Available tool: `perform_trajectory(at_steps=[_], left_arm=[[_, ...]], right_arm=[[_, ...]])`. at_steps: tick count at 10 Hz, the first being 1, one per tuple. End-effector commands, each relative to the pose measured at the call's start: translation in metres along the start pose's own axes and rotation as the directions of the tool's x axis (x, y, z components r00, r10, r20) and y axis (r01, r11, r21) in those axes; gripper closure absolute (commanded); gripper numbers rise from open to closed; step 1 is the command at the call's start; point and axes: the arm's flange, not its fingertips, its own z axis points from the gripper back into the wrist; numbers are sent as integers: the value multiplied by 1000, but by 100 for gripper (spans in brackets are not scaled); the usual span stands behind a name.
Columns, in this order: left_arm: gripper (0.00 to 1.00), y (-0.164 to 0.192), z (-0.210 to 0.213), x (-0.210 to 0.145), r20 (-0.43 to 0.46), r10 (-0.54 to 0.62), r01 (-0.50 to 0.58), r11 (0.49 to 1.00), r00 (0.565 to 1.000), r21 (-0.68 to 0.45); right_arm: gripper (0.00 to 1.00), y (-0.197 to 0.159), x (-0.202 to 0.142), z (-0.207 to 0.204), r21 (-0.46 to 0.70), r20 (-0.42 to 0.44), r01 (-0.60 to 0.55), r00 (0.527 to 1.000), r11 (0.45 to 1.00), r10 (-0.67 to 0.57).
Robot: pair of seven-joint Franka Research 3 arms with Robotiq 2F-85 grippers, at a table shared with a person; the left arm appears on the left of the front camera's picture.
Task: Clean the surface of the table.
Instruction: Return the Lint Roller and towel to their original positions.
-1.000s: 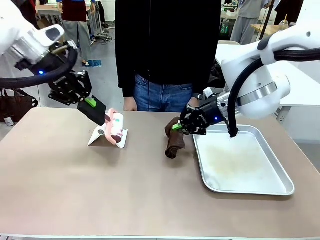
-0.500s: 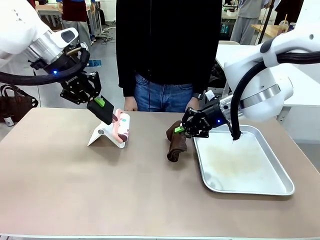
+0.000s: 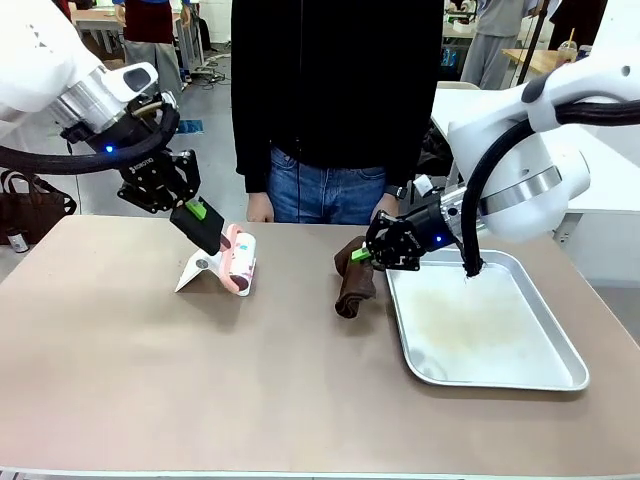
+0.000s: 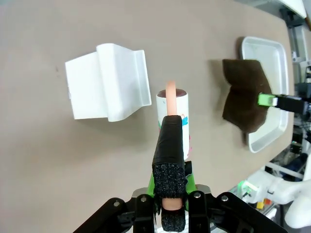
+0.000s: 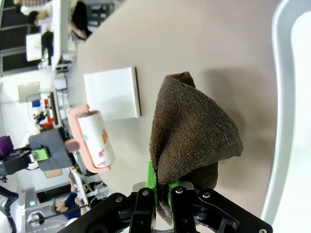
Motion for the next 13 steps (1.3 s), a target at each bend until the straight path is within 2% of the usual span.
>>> perform_trajectory(at_steps=[1, 5, 8, 13], left_arm=[[77, -9, -1, 30, -54, -4, 8, 997, 999, 74], [77, -16, -3, 65, -28, 38, -36, 997, 999, 70], [77, -11, -15, 86, -63, 77, -71, 993, 995, 90], [77, -3, -41, 102, -71, 118, -109, 987, 991, 120]], right_arm=[[89, 9, -9, -11, -28, 55, -43, 997, 999, 45], [89, 7, -9, -24, -73, -4, -56, 998, 996, 56], [89, 4, -7, -29, -86, -20, -51, 999, 995, 49], [89, 1, -5, -32, -85, -27, -37, 999, 996, 35]])
